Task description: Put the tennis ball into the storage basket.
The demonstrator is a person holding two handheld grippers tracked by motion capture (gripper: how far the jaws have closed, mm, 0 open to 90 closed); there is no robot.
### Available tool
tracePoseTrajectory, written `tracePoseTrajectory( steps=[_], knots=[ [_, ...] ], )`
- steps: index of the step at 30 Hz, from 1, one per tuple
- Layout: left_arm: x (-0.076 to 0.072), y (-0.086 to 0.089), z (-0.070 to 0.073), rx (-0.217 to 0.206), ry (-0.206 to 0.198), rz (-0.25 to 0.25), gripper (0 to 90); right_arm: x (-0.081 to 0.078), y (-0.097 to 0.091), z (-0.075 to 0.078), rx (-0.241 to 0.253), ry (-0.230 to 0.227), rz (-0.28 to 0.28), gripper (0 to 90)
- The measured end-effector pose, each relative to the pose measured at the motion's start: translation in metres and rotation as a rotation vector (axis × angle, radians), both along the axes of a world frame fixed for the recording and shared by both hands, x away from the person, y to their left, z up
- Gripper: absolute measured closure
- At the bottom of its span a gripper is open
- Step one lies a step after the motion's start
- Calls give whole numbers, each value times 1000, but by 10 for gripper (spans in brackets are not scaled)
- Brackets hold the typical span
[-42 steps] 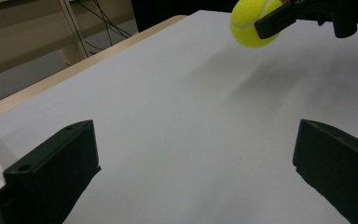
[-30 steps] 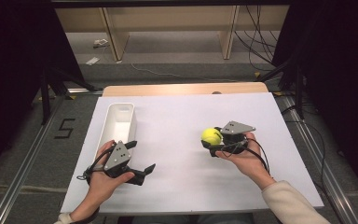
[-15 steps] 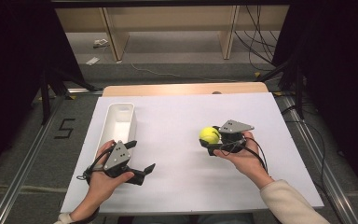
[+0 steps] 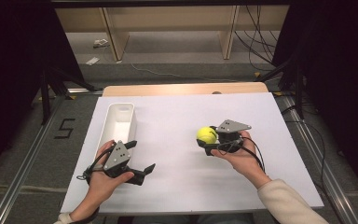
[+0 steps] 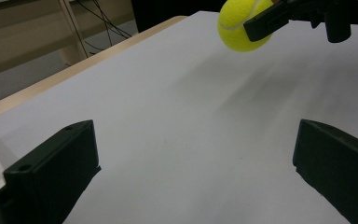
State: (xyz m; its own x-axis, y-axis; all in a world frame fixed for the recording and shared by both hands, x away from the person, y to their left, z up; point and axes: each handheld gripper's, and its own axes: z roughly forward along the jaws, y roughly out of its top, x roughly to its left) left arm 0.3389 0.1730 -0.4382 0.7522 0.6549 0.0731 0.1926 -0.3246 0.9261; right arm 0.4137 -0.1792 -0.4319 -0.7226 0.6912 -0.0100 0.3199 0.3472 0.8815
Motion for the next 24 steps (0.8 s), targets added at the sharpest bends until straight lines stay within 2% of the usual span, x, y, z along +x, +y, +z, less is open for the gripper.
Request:
tracePoseTrajectory(
  steps=[24],
  knots=[
    [0, 0, 0, 1, -1, 2, 0, 2, 11, 2, -9, -7, 14, 271]
  ],
)
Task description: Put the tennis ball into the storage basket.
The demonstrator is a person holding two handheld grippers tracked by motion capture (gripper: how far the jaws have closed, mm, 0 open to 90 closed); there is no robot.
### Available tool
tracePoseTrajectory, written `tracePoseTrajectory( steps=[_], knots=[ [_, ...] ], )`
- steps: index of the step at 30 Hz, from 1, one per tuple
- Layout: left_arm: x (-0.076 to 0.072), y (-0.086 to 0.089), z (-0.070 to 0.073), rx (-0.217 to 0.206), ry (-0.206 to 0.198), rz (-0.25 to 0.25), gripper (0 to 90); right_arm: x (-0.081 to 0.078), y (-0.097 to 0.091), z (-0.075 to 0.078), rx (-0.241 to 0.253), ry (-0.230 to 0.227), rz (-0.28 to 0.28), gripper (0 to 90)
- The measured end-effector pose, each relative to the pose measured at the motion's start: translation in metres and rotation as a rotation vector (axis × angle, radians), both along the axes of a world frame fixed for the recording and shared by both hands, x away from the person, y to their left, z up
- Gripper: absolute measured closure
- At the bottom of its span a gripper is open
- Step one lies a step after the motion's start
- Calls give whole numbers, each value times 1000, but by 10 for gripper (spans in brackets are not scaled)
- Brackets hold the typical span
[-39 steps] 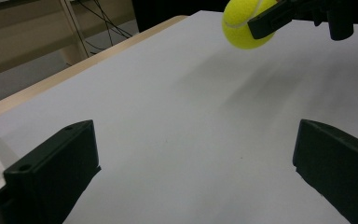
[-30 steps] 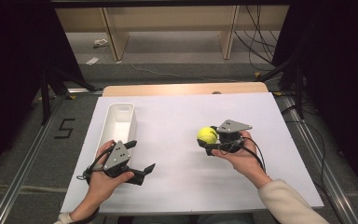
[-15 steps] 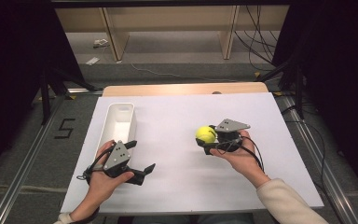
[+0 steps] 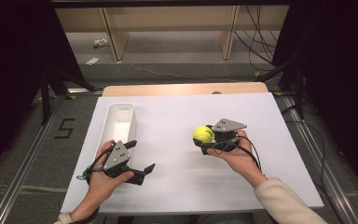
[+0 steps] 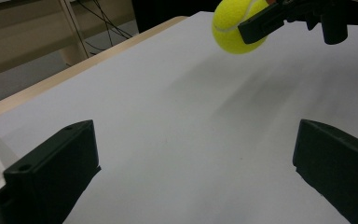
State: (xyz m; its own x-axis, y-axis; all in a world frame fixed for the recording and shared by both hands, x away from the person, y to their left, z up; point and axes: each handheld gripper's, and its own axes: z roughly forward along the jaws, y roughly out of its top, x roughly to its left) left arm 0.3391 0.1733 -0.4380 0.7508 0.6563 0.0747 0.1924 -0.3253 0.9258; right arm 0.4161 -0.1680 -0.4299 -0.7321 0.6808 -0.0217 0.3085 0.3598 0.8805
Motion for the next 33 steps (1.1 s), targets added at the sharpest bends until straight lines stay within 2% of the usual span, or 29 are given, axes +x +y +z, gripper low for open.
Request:
tracePoseTrajectory(
  steps=[33],
  knots=[
    [0, 1, 1, -4, -3, 1, 0, 2, 14, 2, 7, 1, 18, 271]
  ],
)
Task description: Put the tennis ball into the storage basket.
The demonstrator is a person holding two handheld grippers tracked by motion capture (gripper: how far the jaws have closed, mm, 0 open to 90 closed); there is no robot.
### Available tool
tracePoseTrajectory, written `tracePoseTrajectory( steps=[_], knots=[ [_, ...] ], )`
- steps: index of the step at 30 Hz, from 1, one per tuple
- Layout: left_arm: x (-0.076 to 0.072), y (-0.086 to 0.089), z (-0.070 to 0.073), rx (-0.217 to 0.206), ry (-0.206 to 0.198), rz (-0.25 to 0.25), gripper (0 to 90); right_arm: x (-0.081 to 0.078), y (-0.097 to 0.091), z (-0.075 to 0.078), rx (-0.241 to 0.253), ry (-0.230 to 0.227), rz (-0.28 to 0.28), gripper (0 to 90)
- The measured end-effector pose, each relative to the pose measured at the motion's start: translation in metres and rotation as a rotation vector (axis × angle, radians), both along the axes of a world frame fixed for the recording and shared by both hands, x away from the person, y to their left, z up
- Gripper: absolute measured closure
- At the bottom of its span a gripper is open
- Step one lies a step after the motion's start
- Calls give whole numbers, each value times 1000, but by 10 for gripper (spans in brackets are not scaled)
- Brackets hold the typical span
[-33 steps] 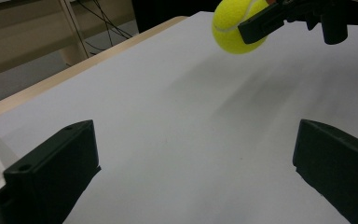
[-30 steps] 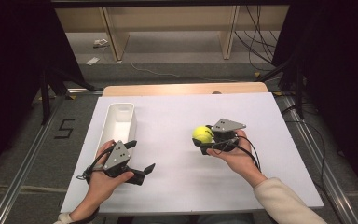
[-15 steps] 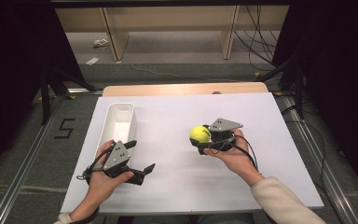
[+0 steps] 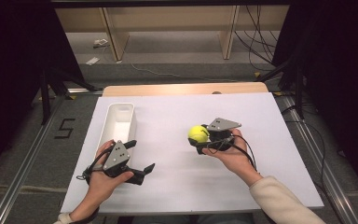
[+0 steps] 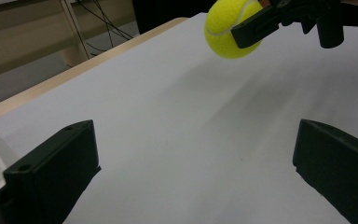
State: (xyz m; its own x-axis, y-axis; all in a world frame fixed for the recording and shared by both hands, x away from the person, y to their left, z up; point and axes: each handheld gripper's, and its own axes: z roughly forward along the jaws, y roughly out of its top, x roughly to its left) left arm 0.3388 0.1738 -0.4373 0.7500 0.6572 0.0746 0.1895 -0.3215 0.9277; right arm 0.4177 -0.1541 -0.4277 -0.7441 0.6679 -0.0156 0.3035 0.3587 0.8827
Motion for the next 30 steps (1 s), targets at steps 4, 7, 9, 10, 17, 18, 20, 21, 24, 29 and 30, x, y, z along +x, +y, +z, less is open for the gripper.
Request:
tracePoseTrajectory(
  steps=[4, 7, 9, 10, 17, 18, 20, 21, 24, 29, 30],
  knots=[
    [0, 0, 0, 1, -1, 0, 0, 0, 2, 0, 1, -1, 5, 271],
    [0, 0, 0, -2, 0, -1, 0, 0, 3, 0, 0, 2, 6, 272],
    [0, 0, 0, -2, 0, -1, 0, 0, 3, 0, 2, 1, 5, 272],
    [0, 0, 0, -2, 0, -1, 0, 0, 4, 0, 2, 0, 4, 271],
    [0, 0, 0, -7, 2, -2, 0, 0, 6, 1, 1, -1, 6, 271],
    [0, 0, 0, -5, 2, -2, 0, 0, 7, 1, 1, -1, 8, 271],
    [0, 0, 0, -4, 2, -2, 0, 0, 7, 0, 2, -4, 7, 272],
    [0, 0, 0, -4, 2, -3, 0, 0, 8, 1, 2, -2, 7, 271],
    [0, 0, 0, -3, 2, -2, 0, 0, 9, 1, 2, 0, 8, 272],
    [0, 0, 0, -2, 3, -2, 0, 0, 10, 1, 4, -2, 12, 272],
    [0, 0, 0, -1, 3, -3, 0, 0, 10, 1, 4, -2, 12, 271]
  ],
)
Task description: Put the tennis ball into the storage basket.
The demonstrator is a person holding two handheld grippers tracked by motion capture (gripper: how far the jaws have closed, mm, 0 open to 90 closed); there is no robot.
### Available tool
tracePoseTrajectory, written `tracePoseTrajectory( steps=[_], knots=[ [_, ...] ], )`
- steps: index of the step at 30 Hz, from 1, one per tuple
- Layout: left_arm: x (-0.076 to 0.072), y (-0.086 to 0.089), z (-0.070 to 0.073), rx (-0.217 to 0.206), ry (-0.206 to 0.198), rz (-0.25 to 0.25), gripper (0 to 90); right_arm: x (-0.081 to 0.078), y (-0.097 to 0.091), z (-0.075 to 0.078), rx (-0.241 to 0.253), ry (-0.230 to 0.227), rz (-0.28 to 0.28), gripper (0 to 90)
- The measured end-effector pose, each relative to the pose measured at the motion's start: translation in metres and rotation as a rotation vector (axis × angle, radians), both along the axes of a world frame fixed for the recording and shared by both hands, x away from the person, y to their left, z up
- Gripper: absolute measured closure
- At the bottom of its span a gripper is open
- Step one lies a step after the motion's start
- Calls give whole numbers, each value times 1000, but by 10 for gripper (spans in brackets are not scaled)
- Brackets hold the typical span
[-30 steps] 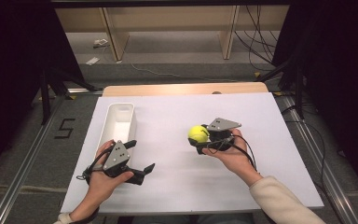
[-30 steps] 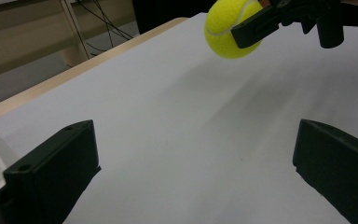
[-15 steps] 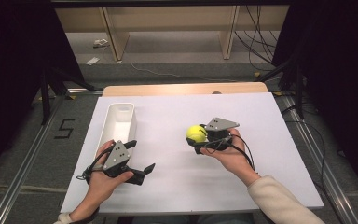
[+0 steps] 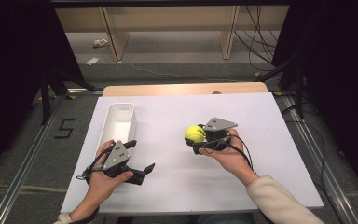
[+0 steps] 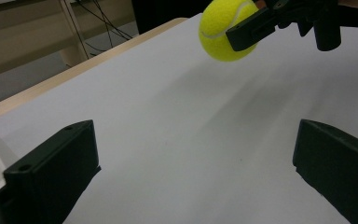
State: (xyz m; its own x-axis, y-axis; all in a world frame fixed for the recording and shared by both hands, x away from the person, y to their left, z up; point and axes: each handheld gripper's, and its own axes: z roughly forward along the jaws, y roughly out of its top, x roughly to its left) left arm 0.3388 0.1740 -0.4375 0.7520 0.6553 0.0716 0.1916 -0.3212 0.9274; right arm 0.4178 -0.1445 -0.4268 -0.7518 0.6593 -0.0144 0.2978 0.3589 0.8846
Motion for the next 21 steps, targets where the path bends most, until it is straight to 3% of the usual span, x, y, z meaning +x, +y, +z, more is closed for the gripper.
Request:
tracePoseTrajectory(
  steps=[21],
  knots=[
    [0, 0, 0, -3, 2, -5, 0, 2, 8, 3, 9, -2, 7, 272]
  ],
)
